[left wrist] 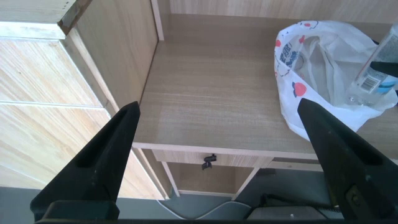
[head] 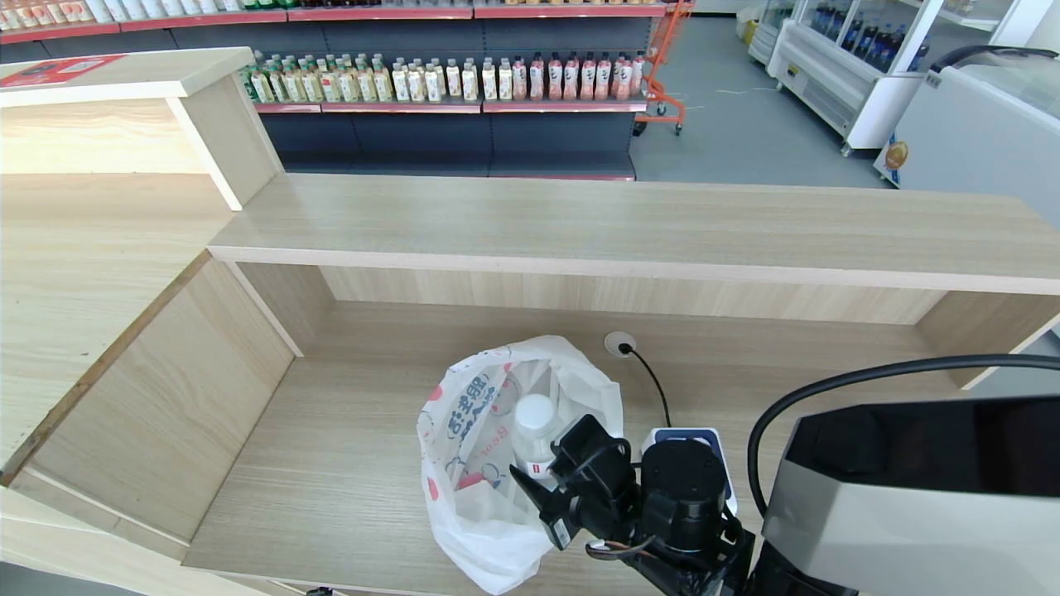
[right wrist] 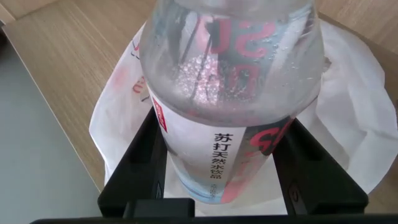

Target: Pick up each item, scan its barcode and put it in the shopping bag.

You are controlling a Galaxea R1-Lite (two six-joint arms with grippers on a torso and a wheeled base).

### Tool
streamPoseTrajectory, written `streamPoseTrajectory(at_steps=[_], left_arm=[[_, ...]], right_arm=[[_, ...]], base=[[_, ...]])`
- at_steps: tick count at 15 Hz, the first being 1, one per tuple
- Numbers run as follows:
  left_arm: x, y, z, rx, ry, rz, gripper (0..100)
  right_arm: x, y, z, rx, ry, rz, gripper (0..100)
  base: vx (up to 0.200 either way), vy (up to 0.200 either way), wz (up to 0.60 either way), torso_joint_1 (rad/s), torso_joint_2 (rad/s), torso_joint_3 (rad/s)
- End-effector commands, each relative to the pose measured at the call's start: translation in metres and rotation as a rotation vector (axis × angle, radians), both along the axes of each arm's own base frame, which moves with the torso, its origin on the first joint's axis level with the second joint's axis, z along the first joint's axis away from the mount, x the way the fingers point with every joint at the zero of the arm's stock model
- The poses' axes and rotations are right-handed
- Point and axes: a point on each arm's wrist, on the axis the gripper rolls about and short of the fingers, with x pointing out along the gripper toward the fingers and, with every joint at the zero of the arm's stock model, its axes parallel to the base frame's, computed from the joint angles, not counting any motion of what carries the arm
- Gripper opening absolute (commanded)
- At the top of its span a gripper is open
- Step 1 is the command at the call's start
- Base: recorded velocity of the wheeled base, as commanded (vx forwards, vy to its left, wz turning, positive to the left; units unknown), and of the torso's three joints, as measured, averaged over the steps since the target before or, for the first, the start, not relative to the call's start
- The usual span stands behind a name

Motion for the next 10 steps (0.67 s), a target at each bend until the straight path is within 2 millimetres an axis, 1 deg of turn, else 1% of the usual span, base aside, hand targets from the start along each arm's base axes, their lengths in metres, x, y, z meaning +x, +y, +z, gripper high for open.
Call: streamPoseTrajectory(at_steps=[1,6,10], left_arm=[[0.0,0.0,0.0,0.0,0.001,0.0,100],[0.0,0.0,0.0,0.0,0.001,0.0,100],[0.0,0.0,0.0,0.0,0.001,0.0,100]], right_arm=[[0.0,0.001,-0.004,-0.008,0.007,0.004,0],[-0.002,0.001,-0.011,-0.029,0.021,0.005,0],[-0.008,-0.003,-0.018,-0.06,0.047,0.01,0]], base=[[0.0,0.0,0.0,0.0,0.0,0.0],[0.0,0.0,0.0,0.0,0.0,0.0],[0.0,0.0,0.0,0.0,0.0,0.0]])
